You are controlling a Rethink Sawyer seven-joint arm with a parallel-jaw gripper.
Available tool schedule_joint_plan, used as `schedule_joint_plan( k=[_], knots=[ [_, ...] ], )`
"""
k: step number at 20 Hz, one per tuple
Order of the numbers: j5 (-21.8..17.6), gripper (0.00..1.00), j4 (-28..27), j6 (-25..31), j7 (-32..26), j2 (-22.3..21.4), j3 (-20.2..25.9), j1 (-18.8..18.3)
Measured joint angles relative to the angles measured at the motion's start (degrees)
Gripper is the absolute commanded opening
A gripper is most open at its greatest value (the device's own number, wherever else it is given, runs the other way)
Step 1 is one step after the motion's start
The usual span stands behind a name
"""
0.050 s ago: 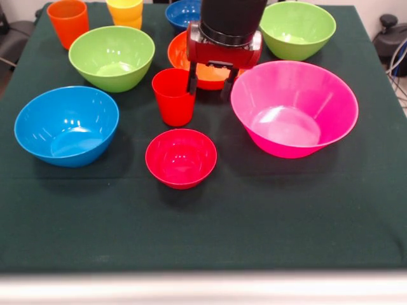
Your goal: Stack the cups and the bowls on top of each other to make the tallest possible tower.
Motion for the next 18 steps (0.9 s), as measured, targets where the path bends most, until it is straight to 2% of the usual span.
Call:
schedule_joint_plan(
  k=[4,9,18],
  knots=[
    [0.00,1.00,0.00,2.68,0.00,0.02,-0.19,0.01],
    [-0.71,1.00,0.00,3.05,0.00,0.07,-0.53,0.01],
    [-4.30,1.00,0.01,3.05,0.00,0.96,-1.10,-0.25]
  ],
)
